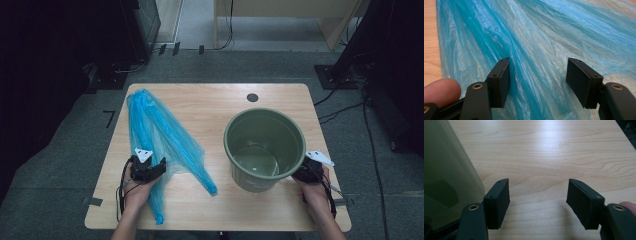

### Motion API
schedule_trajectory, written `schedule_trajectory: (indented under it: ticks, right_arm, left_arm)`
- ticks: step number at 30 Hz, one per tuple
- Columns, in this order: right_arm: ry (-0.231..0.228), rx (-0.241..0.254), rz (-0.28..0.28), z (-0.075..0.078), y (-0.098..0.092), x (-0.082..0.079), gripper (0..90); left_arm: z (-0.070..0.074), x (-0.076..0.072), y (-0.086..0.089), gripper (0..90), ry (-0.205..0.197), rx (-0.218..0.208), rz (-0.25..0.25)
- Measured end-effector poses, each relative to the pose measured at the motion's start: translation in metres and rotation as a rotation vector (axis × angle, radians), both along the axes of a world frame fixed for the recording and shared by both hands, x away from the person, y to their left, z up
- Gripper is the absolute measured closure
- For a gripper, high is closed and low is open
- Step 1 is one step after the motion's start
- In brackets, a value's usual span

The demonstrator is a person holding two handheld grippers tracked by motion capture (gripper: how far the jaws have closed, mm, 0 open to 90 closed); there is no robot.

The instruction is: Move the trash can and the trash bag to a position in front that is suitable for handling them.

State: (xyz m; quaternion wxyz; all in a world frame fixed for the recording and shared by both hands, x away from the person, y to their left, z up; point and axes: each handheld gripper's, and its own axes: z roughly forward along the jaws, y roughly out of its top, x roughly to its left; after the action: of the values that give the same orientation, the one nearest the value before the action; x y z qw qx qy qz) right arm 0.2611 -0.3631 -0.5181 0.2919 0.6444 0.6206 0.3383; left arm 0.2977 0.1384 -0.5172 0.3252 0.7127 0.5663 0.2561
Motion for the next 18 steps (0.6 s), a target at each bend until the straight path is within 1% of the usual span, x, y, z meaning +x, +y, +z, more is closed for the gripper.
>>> schedule_trajectory:
  ticks: [5, 7, 10, 11, 13, 16, 18]
  right_arm:
    - [-0.021, -0.006, 0.023, -0.001, 0.002, -0.001, 37.7]
    - [-0.032, -0.025, 0.041, -0.001, 0.004, -0.002, 38.2]
    - [-0.042, -0.036, 0.07, -0.001, 0.009, -0.003, 38.2]
    - [-0.042, -0.036, 0.089, -0.001, 0.014, -0.004, 38.2]
    - [-0.044, -0.036, 0.097, -0.001, 0.016, -0.004, 38.4]
    - [-0.046, -0.031, 0.139, -0.001, 0.025, -0.005, 39.2]
    - [-0.044, -0.028, 0.143, -0.001, 0.027, -0.006, 39.2]
  left_arm:
    - [0.0, -0.003, 0.001, 35.2, 0.003, 0.001, -0.036]
    - [0.0, -0.003, 0.0, 34.1, 0.003, -0.001, -0.042]
    - [0.0, -0.004, 0.0, 31.4, 0.005, 0.004, -0.052]
    - [0.0, -0.004, 0.0, 31.2, 0.006, 0.004, -0.057]
    - [0.0, -0.004, 0.0, 31.2, 0.007, 0.005, -0.066]
    - [0.0, -0.005, 0.0, 30.6, 0.009, 0.003, -0.08]
    - [0.0, -0.006, 0.001, 30.5, 0.008, 0.003, -0.091]
